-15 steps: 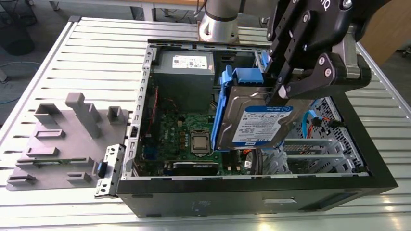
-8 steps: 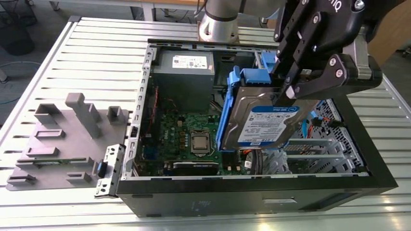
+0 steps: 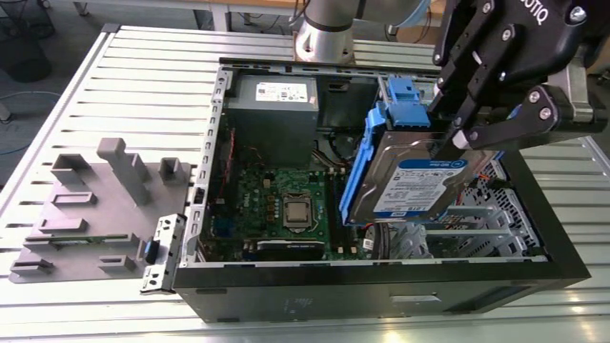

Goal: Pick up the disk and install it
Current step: 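Insert the disk into the insertion slot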

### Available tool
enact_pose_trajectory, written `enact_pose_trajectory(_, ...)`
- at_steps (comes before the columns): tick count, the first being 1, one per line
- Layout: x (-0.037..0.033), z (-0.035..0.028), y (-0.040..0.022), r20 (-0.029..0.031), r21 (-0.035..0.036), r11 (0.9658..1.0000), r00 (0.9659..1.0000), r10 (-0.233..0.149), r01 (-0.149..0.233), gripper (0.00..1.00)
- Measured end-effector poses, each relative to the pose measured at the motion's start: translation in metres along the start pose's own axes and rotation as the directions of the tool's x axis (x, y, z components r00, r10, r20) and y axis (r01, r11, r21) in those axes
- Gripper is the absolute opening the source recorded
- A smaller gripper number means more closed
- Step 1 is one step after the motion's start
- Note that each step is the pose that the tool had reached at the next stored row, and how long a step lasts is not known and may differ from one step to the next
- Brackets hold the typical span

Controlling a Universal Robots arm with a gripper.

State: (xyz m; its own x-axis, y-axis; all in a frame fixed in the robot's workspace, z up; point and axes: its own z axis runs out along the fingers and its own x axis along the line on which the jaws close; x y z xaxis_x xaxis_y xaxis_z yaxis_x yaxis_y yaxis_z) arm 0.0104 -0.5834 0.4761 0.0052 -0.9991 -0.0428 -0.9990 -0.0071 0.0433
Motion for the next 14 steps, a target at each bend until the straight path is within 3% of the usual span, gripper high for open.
enact_pose_trajectory(14, 0.0005, 0.0023, -0.0461, 0.0002, -0.0018, 1.0, 1.0, 0.0, 0.0, 0.35)
